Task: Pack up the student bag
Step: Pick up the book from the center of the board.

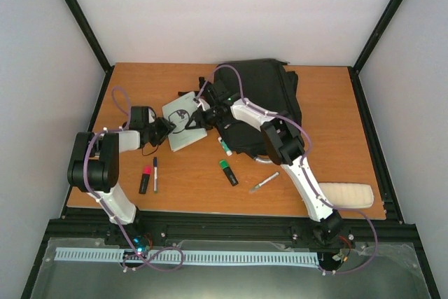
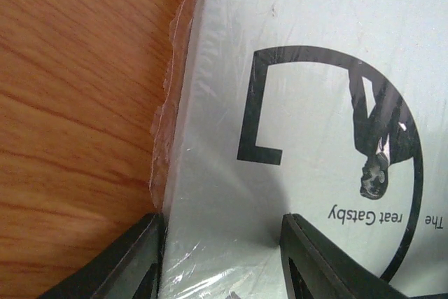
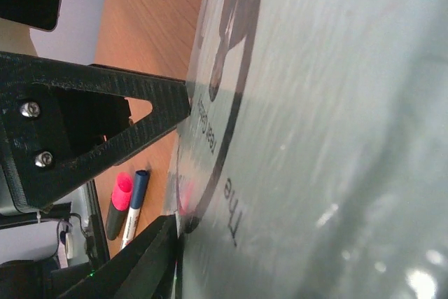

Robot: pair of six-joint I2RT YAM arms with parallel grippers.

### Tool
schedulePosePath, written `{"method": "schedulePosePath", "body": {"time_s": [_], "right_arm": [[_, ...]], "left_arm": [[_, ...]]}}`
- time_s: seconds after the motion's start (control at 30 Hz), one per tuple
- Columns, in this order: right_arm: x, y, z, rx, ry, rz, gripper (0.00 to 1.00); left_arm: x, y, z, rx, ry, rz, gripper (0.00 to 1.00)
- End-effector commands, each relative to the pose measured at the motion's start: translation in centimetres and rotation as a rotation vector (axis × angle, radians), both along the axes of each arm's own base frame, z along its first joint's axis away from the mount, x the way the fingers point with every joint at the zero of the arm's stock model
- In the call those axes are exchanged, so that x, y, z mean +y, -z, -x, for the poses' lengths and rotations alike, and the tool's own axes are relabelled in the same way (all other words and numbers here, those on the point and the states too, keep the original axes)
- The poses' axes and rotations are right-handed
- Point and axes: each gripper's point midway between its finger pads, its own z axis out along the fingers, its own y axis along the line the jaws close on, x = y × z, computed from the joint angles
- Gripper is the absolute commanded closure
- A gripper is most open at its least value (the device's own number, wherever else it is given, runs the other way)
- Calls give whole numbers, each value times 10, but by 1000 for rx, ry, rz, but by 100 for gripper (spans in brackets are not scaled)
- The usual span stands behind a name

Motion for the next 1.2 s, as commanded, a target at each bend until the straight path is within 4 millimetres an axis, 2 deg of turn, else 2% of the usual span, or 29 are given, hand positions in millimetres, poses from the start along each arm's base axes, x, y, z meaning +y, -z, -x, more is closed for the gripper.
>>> {"method": "schedulePosePath", "body": {"time_s": [0.0,0.07,0.2,0.3,0.37,0.5,0.53,0.7,0.8,0.9,1.0,1.1,1.17], "right_arm": [[32,-45,47,-44,-144,-93,63],[30,-56,41,-78,-122,-86,67],[20,-77,20,-200,-60,-44,85],[10,-96,7,-263,-33,-47,96],[3,-109,-1,-289,-16,-59,97],[-18,-141,-13,-365,8,-72,97],[-25,-156,-14,-394,11,-81,97],[-76,-200,-16,-494,5,-111,97],[-108,-219,-6,-549,-31,-112,97],[-141,-233,12,-610,-88,-127,97],[-169,-246,46,-713,-188,-112,97],[-189,-240,81,-763,-285,-56,97],[-201,-234,101,-779,-326,-23,97]], "left_arm": [[-19,18,24,98,46,30,55],[-18,17,25,97,45,25,54],[-15,10,24,82,39,12,50],[-13,-3,22,60,41,-10,39],[-11,-12,21,51,48,-27,31],[-11,-47,20,-9,65,-47,23],[-12,-58,19,-34,73,-46,22],[-17,-118,19,-164,135,-55,20],[-23,-155,23,-249,197,-69,20],[-32,-189,31,-344,281,-69,21],[-46,-222,45,-462,393,-42,24],[-60,-241,57,-552,465,-1,25],[-78,-249,68,-614,542,26,24]]}}
